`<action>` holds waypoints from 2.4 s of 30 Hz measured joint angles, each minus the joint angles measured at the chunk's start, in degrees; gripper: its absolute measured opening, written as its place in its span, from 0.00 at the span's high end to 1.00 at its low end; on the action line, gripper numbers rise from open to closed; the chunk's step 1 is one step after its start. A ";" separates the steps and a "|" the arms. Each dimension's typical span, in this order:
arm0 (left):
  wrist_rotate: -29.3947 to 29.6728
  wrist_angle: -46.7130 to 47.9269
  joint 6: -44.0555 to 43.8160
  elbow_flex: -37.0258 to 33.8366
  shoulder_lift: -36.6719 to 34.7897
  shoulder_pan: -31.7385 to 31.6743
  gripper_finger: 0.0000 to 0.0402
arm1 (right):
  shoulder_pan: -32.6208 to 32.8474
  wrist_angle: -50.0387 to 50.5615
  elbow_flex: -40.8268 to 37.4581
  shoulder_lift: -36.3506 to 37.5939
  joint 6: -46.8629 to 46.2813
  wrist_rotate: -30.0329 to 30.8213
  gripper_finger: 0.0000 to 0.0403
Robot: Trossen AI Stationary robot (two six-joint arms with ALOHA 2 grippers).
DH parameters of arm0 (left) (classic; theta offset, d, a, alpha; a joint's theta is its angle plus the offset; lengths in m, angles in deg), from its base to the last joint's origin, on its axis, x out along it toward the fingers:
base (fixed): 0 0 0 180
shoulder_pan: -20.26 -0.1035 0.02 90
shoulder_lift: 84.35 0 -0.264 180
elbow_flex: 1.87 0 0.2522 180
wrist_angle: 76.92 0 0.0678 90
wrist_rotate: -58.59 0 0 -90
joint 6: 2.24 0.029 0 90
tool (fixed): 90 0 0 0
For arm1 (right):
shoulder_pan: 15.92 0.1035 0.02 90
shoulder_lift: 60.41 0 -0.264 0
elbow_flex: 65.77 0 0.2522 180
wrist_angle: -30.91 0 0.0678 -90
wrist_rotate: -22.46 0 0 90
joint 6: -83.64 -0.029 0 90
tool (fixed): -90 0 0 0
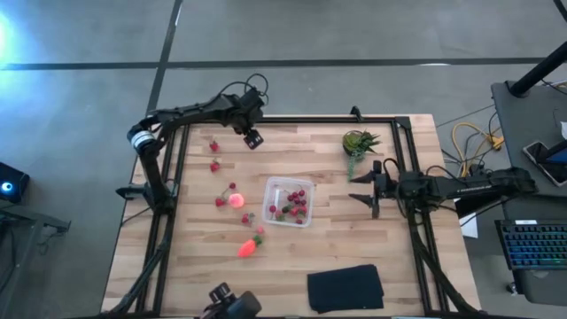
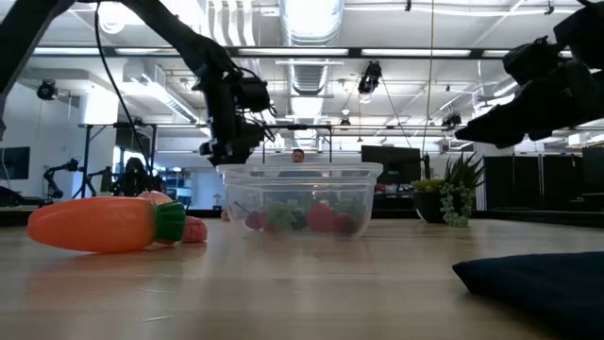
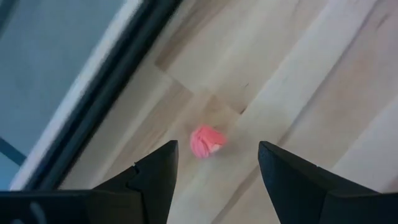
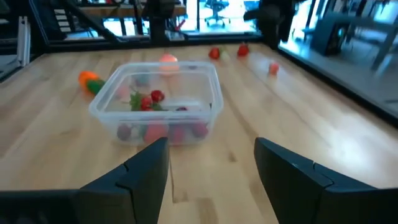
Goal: Pick and placing Produce into tupperware
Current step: Put the pink peach into the transparent bin
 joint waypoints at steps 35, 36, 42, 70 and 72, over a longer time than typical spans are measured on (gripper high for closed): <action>-3.91 0.96 -11.05 2.39 11.49 -2.89 0.48 | 0.02 -0.72 0.00 -0.02 -10.47 -0.11 0.43; -3.90 0.93 -11.06 2.45 11.46 -2.89 0.48 | 0.02 -0.72 0.00 -0.02 -10.81 -0.09 0.43; -3.34 0.16 -10.95 2.57 11.46 -2.89 0.51 | 0.02 -0.72 0.00 -0.02 -11.12 -0.11 0.43; -7.78 4.85 -10.78 2.47 0.89 1.74 0.82 | 0.02 -0.72 0.00 -0.02 -11.12 -0.11 0.43; -12.90 5.52 -9.39 2.49 -2.58 3.57 0.82 | 0.03 -0.72 0.00 -0.02 -11.10 -0.11 0.43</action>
